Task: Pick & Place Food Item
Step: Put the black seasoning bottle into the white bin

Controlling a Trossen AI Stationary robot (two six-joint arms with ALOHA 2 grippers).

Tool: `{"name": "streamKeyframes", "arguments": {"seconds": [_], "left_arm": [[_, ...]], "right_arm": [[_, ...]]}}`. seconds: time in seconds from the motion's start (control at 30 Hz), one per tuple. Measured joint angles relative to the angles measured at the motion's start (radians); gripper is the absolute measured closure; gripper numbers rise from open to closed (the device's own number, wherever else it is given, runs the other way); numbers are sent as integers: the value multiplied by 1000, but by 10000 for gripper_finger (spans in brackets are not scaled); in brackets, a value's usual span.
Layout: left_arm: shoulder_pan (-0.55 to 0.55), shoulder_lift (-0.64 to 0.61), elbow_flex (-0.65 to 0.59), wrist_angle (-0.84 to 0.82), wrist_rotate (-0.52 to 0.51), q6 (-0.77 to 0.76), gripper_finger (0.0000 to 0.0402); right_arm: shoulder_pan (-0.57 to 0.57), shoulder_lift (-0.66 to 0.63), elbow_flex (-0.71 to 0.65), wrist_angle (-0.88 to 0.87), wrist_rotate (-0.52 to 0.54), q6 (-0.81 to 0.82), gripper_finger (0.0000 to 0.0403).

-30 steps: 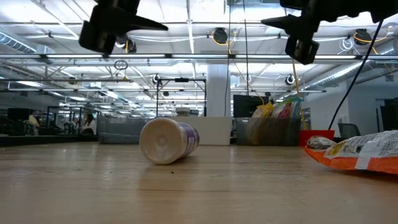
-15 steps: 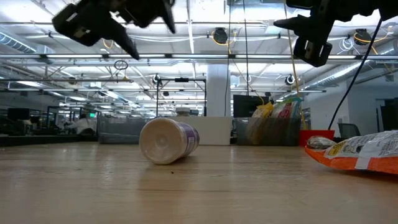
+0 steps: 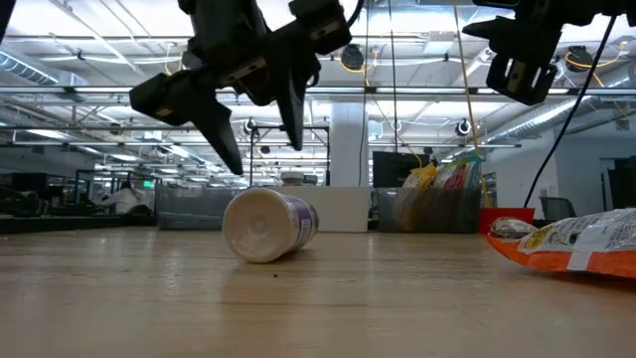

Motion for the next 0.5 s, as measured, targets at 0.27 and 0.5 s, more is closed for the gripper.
{"name": "streamKeyframes", "arguments": {"seconds": [0.27, 0.5], "left_arm": [[-33, 34, 0, 32, 1, -44, 156], [-48, 40, 1, 43, -31, -76, 156]], "right_arm": [[7, 0, 0, -7, 53, 12, 259], [7, 0, 0, -6, 55, 12, 259]]}}
